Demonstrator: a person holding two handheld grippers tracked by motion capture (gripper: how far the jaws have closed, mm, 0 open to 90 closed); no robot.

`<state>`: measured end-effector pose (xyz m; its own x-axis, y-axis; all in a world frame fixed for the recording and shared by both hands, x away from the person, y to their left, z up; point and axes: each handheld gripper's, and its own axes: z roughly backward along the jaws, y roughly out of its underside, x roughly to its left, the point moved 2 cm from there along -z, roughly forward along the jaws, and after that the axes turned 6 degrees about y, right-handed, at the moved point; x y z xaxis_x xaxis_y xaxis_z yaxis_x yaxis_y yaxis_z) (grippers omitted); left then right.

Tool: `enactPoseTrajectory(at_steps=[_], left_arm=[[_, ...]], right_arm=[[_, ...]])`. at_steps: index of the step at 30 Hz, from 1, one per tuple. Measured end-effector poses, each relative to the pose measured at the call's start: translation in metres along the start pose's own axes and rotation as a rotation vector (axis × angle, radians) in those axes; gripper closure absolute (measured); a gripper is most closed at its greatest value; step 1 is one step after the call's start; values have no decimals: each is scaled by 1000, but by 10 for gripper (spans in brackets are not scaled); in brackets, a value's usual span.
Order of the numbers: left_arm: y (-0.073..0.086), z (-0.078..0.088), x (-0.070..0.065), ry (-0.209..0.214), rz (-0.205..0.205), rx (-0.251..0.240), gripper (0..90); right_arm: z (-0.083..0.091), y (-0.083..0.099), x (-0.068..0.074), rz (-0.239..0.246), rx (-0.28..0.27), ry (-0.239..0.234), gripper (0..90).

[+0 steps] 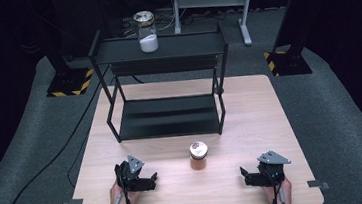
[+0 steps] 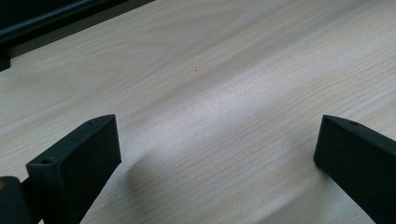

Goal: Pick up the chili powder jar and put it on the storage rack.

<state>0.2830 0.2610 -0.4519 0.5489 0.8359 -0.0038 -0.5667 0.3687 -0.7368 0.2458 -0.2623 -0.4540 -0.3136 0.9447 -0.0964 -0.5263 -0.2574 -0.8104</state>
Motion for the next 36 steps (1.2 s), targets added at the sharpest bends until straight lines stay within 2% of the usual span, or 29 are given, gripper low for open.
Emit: enactPoseTrajectory(at_steps=[3,10,14,20,30,36], left_arm=[[-1,0,2,10,9,3,0],[1,1,-3,-12,-13,-5,0],[0,0,2,9,10,3,0],[-2,-1,8,37,22,13,0],[-2,-1,8,37,23,13,0],[-2,-1,8,39,21,13,0]], right_arm=[[0,-1,0,-3,4,2,0],[-1,-4,0,-17,29,4,0],[1,-8,0,-29,43,7,0],[6,-20,7,-26,40,8,0],[4,-43,25,32,51,-10,0],[0,-54,37,70,45,-39,0]])
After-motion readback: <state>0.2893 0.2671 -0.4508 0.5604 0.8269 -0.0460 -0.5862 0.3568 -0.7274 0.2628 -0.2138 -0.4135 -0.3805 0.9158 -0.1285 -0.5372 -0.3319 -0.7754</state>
